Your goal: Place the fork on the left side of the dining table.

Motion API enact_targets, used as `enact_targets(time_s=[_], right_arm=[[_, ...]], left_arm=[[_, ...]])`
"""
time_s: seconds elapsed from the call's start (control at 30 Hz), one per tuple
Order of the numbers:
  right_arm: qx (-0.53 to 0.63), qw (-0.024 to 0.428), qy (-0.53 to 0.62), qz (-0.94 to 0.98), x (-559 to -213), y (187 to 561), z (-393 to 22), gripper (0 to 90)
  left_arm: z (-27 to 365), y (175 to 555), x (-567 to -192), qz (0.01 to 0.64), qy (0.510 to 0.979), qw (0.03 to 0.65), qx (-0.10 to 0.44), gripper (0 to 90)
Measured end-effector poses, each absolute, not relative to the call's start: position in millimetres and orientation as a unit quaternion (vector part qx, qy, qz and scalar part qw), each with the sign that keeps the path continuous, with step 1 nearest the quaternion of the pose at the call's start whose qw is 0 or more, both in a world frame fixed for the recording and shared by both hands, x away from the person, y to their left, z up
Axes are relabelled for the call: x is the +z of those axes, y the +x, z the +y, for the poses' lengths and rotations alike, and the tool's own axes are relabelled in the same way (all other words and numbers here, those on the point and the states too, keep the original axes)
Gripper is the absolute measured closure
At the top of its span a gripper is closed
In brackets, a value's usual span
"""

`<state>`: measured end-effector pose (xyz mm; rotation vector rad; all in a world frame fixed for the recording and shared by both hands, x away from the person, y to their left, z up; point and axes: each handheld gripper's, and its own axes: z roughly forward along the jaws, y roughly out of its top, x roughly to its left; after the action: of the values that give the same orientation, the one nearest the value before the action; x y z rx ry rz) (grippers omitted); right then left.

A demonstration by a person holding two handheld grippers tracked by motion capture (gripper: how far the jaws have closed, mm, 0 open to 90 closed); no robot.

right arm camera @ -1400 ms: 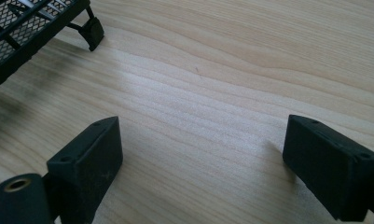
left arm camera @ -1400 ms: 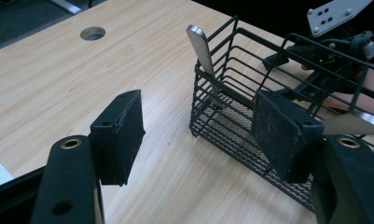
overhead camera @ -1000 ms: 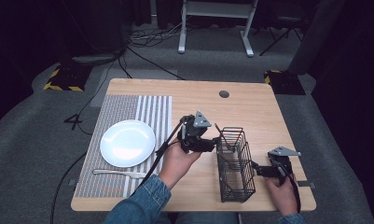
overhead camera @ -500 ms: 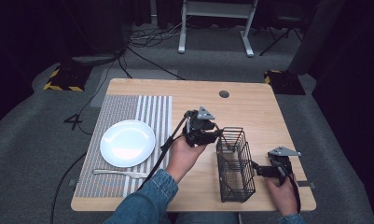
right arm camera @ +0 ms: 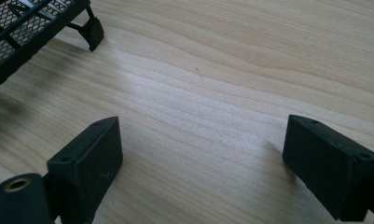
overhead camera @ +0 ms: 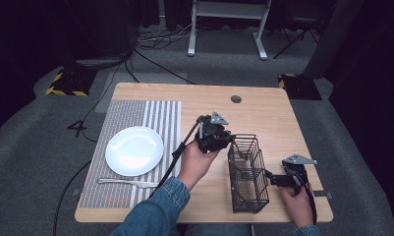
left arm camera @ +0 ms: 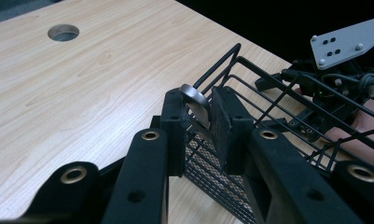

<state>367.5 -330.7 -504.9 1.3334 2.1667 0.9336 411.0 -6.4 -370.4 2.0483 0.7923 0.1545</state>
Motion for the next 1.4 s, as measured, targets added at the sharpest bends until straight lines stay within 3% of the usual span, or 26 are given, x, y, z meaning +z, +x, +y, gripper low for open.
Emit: enact_targets(time_s=[0.23, 0.83, 1.4], right_arm=[[0.337, 0.214, 0.48, 0.781, -504.9, 367.5, -330.8, 12.0], [0.337, 0.214, 0.481, 0.781, -504.9, 367.5, -330.7, 12.0], [0.337, 0.214, 0.481, 0.781, -504.8, 366.9, -330.7, 12.3]], left_arm=[[-6.3, 405.8, -364.9, 0.307, 0.824, 0.474, 0.045, 85.8], [0.7, 386.9, -319.8, 0.268, 0.827, 0.486, 0.084, 86.2], [33.9, 378.5, -287.4, 0.277, 0.803, 0.524, 0.069, 86.3]])
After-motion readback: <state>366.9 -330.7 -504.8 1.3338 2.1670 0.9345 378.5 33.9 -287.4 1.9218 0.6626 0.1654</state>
